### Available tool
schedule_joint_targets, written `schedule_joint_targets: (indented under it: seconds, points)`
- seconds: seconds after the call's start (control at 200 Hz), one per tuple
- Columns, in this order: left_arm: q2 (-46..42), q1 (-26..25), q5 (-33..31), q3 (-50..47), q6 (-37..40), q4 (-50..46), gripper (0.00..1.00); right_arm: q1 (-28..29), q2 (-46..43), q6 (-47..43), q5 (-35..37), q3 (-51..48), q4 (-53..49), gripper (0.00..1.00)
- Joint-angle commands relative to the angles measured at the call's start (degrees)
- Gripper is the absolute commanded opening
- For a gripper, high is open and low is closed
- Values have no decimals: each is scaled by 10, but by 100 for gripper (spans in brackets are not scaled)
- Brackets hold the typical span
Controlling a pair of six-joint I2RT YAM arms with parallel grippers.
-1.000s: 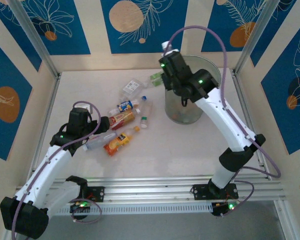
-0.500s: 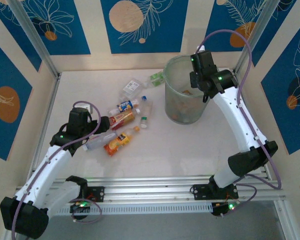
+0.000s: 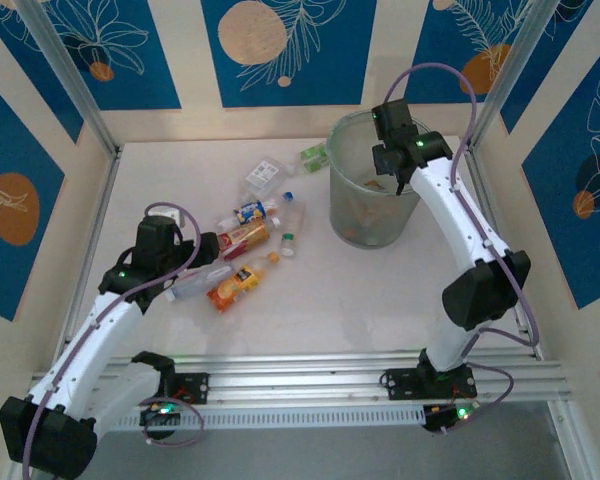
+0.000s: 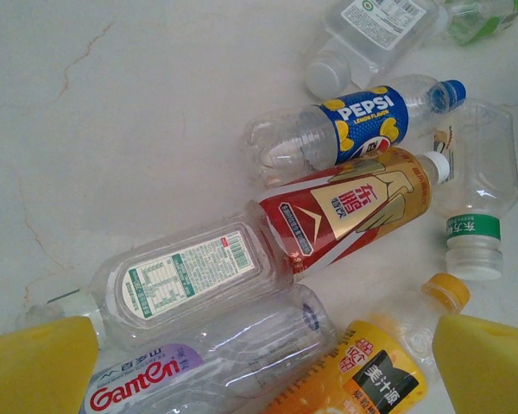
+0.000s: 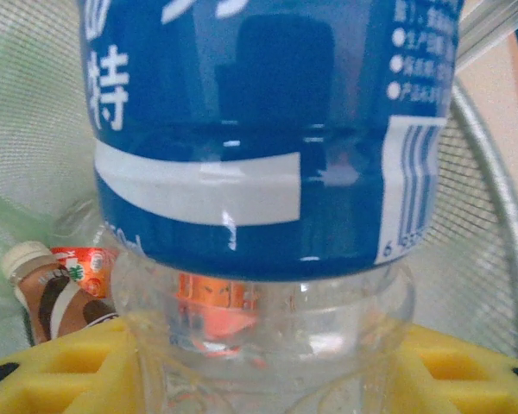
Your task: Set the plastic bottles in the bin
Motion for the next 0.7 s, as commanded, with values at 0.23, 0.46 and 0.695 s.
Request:
schedule_joint_targets:
  seconds: [0.23, 0.46, 0.695]
  points:
    - [-14, -5, -4, 0, 7, 5, 99, -34, 38, -4, -16, 13, -21, 29]
    - [-15, -6, -6, 0, 7, 6, 100, -39, 60, -7, -18, 3, -33, 35]
    - [-14, -6, -5, 0, 7, 10, 100, -39, 95, -8, -11, 15, -60, 40]
